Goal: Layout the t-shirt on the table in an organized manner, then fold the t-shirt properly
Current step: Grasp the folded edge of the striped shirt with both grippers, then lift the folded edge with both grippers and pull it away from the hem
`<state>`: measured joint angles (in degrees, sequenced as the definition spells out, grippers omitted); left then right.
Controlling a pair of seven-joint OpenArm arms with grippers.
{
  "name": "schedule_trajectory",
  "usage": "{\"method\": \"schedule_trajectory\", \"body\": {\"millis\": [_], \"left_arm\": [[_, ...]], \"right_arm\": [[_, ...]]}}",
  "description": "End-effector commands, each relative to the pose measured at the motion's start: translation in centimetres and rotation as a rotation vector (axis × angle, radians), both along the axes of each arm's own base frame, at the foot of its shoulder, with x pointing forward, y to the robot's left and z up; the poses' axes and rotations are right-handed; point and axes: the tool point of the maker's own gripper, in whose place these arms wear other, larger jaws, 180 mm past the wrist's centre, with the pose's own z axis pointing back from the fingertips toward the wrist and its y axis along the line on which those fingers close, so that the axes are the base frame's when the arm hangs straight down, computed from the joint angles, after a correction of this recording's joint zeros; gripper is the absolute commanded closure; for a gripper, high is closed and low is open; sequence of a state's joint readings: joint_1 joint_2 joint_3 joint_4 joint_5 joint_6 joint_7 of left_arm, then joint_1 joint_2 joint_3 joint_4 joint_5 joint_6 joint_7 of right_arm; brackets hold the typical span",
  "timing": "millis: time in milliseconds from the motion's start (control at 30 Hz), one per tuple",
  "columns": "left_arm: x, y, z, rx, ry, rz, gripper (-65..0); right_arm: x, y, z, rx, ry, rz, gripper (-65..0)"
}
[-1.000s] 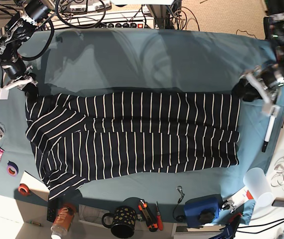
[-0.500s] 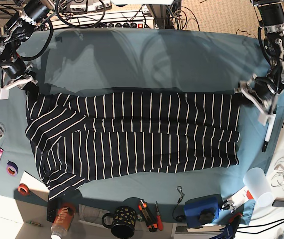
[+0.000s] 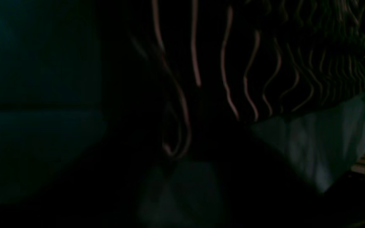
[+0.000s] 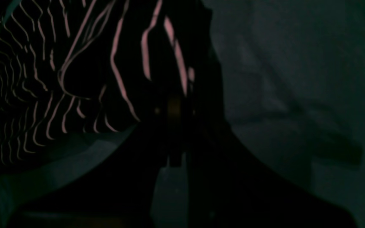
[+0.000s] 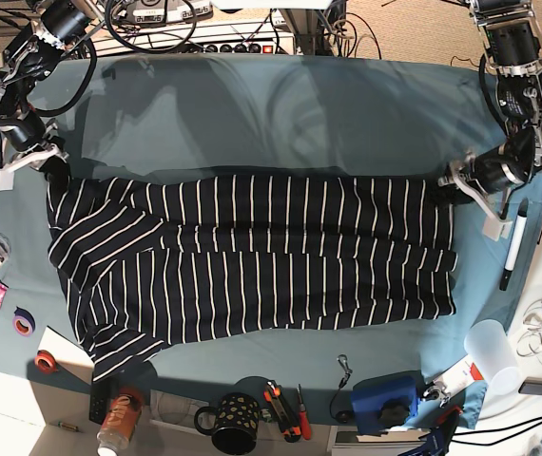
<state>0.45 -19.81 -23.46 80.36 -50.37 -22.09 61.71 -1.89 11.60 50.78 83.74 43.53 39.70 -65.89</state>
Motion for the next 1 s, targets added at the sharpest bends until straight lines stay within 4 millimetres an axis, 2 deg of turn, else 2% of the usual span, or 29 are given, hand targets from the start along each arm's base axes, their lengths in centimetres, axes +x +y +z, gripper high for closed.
{"method": "schedule_trajectory", "body": {"millis": [0,267,467,700,833,967], "left_arm": [[0.3,0.8,0.3,0.029,0.006,0.011,0.0],[-1.1,2.5,-0.4,0.059,0.086,0.032,0.0],[-1.2,3.9,0.9,0.024,0.043,0.048,0.0],[-3.8,4.8,1.2,0.0,0.072,-0.024,0.0],[-5.8,5.5,0.2,0.015,0.124,-0.025,0.0],[-7.6,5.3,-0.2,-0.023,0.152,-0.027,0.0]], "right_arm": [[0.7,-0.9,1.9,-0.032,-0.049,0.004,0.0],[-1.9,-3.2,2.1,-0.087,0.026,0.031,0.0],[-3.0,-4.1,2.9,-0.087,0.042,0.049,0.0],[-3.4,-3.2,3.4,-0.032,0.066,0.113,0.0],[-3.9,-3.1,3.0,-0.029,0.094,0.121,0.0],[-5.0,-3.3,2.4,-0.028,0.126,0.114,0.0]]}}
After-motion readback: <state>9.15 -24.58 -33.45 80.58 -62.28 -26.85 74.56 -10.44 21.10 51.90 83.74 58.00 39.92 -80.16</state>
